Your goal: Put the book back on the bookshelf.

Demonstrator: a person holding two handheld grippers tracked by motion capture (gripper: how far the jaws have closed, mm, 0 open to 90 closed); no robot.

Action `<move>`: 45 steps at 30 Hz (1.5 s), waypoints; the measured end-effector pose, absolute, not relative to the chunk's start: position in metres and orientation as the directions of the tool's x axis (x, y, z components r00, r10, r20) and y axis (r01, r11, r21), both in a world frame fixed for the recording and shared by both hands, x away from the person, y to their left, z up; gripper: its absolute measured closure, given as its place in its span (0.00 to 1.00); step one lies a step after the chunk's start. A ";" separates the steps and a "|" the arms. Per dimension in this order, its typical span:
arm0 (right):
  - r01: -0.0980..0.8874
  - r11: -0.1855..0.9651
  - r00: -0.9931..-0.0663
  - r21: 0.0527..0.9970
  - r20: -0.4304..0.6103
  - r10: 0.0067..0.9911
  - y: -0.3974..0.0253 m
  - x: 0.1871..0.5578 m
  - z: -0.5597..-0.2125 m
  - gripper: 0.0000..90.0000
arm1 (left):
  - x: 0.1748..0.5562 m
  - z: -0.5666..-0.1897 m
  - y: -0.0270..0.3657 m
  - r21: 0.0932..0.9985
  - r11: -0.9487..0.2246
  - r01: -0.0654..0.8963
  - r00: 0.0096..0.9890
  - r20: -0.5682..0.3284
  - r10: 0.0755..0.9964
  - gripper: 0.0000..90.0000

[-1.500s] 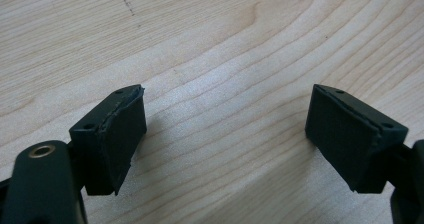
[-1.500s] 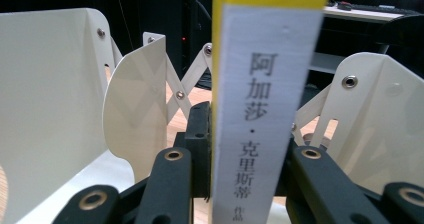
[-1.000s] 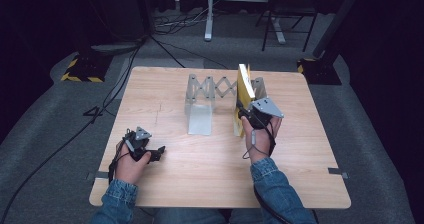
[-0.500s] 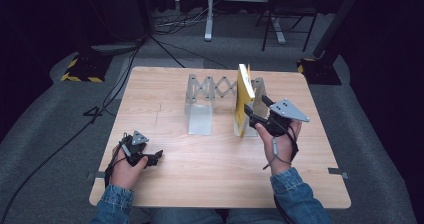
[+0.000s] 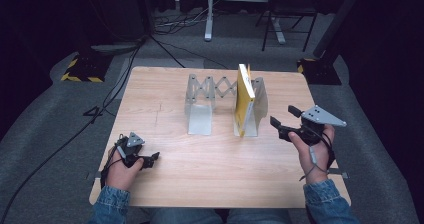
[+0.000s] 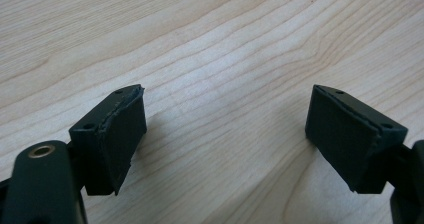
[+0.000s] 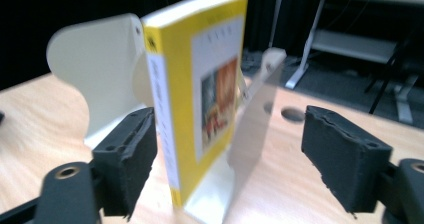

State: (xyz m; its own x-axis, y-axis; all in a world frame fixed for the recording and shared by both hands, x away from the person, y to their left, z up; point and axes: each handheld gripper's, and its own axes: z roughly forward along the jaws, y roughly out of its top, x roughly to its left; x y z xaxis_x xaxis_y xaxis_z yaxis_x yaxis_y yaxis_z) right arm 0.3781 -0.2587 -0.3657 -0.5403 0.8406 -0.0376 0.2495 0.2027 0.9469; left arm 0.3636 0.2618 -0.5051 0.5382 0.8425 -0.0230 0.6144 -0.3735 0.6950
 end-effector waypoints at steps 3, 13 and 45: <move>0.292 0.227 -0.548 0.929 -0.032 0.836 -0.273 0.380 -0.372 0.22 | 0.363 -0.505 0.264 0.695 -0.374 0.614 0.537 -0.021 0.843 0.19; 0.438 0.259 -0.537 0.861 0.019 0.844 -0.308 0.398 -0.409 0.19 | 0.362 -0.505 0.267 0.695 -0.370 0.617 0.535 -0.024 0.845 0.19; 0.584 0.357 -0.534 0.729 0.014 0.845 -0.343 0.400 -0.502 0.21 | 0.363 -0.505 0.268 0.695 -0.368 0.618 0.529 -0.021 0.849 0.18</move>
